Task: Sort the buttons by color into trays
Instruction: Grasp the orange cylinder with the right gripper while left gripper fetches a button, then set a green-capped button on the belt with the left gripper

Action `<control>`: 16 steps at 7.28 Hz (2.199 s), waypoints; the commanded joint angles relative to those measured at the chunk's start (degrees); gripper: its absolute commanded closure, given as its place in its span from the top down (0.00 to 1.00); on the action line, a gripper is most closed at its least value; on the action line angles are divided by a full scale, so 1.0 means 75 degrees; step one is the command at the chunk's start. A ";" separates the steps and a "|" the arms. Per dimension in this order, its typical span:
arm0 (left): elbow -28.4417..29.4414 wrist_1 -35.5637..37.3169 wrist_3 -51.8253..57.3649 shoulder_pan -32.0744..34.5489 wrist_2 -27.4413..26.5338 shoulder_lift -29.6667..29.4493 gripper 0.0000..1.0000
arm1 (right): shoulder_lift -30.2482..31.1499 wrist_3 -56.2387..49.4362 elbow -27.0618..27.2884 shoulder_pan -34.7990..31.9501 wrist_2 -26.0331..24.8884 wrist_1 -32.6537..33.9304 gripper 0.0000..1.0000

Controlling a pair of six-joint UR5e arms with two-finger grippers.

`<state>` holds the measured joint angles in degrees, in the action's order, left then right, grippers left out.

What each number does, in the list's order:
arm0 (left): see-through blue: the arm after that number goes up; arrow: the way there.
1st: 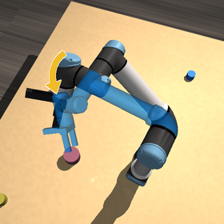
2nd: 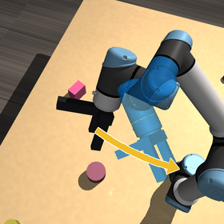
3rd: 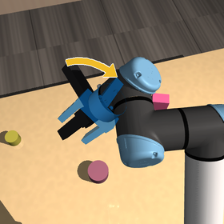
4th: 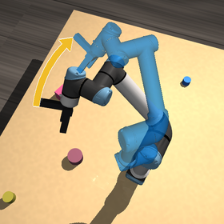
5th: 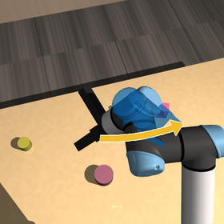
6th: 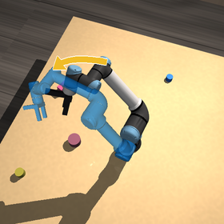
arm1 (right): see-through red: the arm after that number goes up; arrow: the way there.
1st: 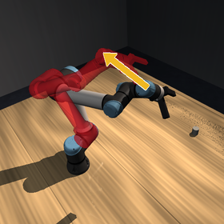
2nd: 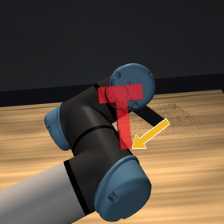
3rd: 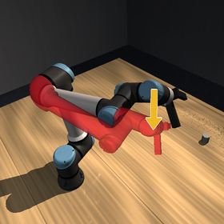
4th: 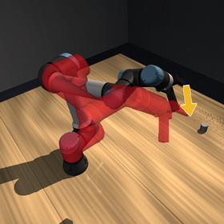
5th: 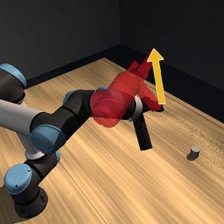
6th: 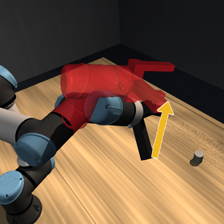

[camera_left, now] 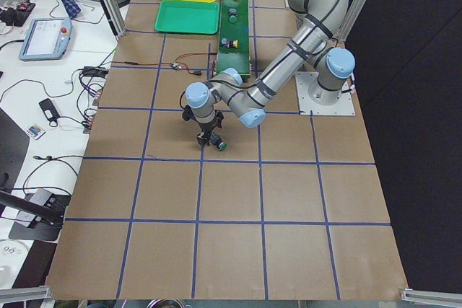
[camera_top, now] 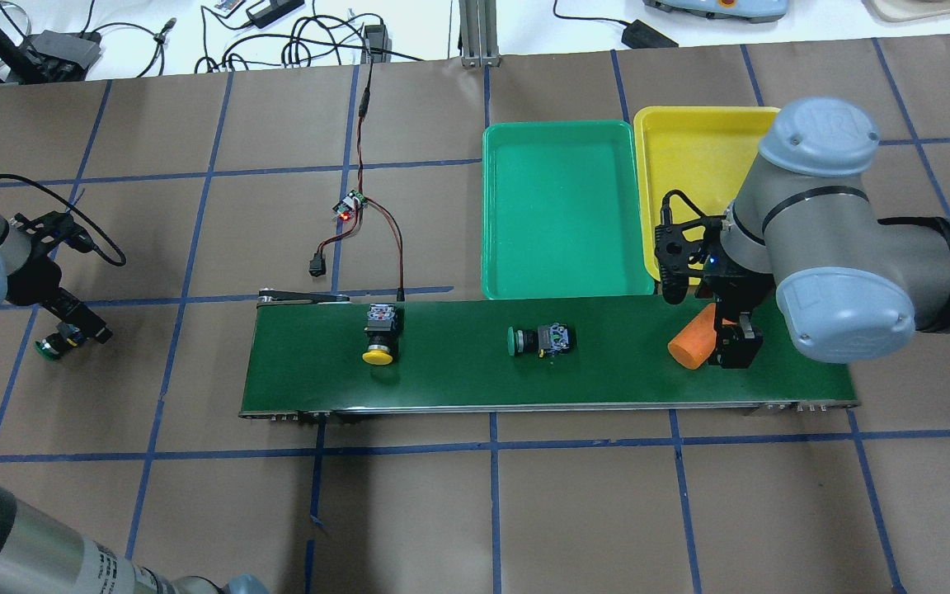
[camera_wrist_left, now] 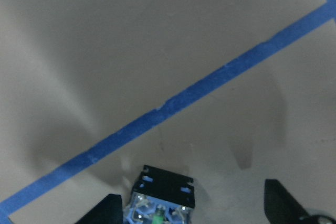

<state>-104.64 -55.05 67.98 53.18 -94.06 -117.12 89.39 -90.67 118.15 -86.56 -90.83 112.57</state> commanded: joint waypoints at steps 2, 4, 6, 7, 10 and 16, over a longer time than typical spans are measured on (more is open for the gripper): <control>0.0006 0.0051 0.0018 -0.0013 0.0003 -0.0005 0.95 | -0.0059 -0.0005 0.0009 -0.0002 0.0017 0.0003 1.00; 0.0006 0.0051 0.0448 -0.0083 -0.0125 -0.0006 0.44 | -0.0130 -0.0005 0.0020 -0.0002 0.0017 0.0014 1.00; 0.0018 -0.0065 0.0336 -0.0037 -0.0466 0.0250 0.00 | -0.0165 0.0007 0.0020 0.0010 0.0028 0.0038 1.00; 0.0030 -0.0206 -0.0037 0.0230 -0.0408 0.0507 0.00 | -0.0165 0.0007 0.0078 -0.0002 0.0029 0.0084 1.00; -0.0005 -0.1819 -0.4398 0.2277 0.0243 0.1526 0.00 | -0.0153 0.0042 0.0302 -0.0002 0.0064 0.0482 1.00; -0.0648 -0.2282 -0.9567 0.5094 0.1151 0.2351 0.00 | -0.0165 0.0065 0.0302 -0.0002 0.0064 0.0495 1.00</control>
<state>-108.12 -72.82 0.78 88.09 -85.46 -98.92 88.18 -90.18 120.41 -86.57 -90.35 116.28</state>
